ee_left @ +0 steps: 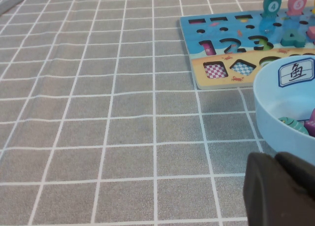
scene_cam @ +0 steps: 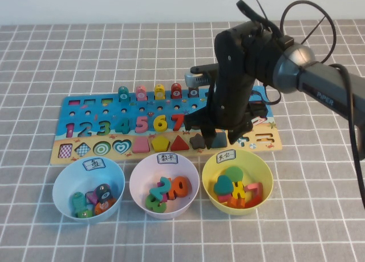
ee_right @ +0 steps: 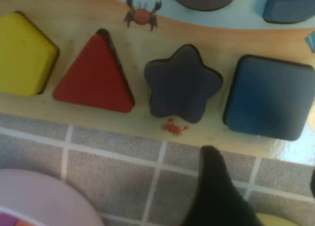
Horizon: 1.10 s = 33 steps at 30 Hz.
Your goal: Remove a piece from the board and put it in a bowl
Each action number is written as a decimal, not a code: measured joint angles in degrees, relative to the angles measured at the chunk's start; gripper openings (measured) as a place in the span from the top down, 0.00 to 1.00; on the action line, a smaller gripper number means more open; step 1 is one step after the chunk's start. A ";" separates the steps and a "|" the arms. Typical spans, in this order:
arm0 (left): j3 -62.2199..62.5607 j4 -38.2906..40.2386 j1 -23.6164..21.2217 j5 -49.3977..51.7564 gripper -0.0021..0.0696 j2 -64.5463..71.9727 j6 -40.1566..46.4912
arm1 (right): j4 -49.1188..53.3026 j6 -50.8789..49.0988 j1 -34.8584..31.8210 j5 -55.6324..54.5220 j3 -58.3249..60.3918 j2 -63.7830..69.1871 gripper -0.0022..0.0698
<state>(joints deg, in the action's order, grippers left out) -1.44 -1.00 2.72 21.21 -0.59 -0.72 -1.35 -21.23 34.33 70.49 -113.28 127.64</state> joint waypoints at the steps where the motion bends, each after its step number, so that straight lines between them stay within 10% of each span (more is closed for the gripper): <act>1: 0.00 0.00 0.00 0.00 0.98 0.00 0.00 | 0.12 -0.38 0.00 0.00 0.00 0.12 0.46; 33: 0.00 0.00 0.00 0.00 0.98 0.00 0.00 | 1.35 -2.50 0.00 -1.80 0.00 1.92 0.46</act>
<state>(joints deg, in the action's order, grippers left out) -1.44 -1.00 2.72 21.21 -0.59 -0.72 0.00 -23.74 34.33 68.68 -113.28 129.55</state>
